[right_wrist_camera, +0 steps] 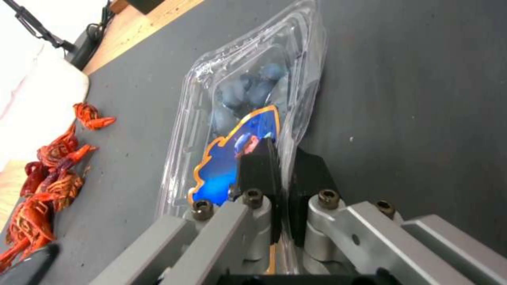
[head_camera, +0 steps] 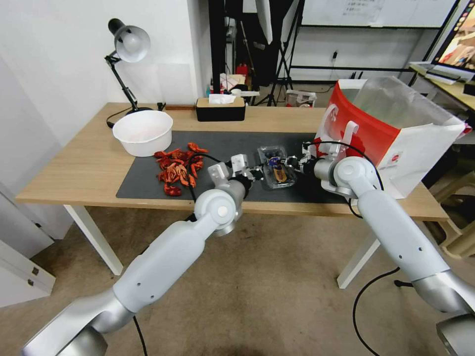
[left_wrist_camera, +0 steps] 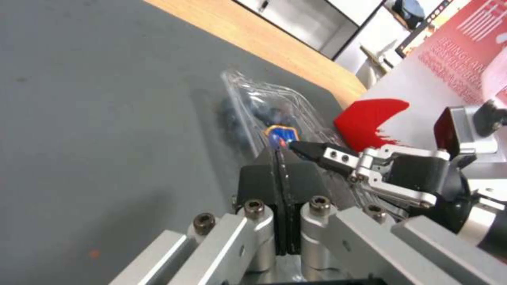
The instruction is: Close the takeout container lid, then place the container into the takeout bag.
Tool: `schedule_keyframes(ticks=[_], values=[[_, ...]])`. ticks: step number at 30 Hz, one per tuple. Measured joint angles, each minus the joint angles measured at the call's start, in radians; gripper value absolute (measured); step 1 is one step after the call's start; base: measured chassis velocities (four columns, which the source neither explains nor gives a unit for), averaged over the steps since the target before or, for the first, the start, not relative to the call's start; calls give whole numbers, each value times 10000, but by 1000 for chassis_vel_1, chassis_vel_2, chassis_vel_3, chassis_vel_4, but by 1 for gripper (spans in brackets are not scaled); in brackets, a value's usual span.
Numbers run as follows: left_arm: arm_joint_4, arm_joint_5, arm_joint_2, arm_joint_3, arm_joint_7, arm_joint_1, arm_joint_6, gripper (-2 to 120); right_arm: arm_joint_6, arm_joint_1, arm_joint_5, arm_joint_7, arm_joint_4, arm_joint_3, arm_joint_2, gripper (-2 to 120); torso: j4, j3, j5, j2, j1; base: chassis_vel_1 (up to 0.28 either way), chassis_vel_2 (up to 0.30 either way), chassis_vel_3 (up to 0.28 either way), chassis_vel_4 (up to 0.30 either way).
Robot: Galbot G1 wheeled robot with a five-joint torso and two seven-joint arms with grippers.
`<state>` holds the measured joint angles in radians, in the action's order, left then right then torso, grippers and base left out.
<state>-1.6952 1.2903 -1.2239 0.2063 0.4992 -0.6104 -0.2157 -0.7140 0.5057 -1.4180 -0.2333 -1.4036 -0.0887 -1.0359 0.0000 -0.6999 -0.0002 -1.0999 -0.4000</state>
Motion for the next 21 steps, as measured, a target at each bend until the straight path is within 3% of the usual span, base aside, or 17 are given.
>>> schedule_keyframes(ticks=[12,15,20,21], values=[[-1638,-357,1082,-924,-151,-1367,57,0,20,76,-18,24,-20,-105,-109,0,-2,0,2,0,0,0,0,0,0],[-2302,-1043,1532,-1309,-378,-2195,45,0,26,77,-31,19,-20,-110,-189,0,1,-1,0,-1,1,0,0,0,0],[-2653,-1785,1861,-1719,-715,-2829,102,0,31,73,-42,20,-5,-99,-249,0,0,0,0,-3,1,0,0,0,0],[-2775,-2154,2015,-1933,-919,-3174,216,5,40,73,-61,28,-2,-99,-285,0,1,-1,1,-2,0,0,0,0,0]])
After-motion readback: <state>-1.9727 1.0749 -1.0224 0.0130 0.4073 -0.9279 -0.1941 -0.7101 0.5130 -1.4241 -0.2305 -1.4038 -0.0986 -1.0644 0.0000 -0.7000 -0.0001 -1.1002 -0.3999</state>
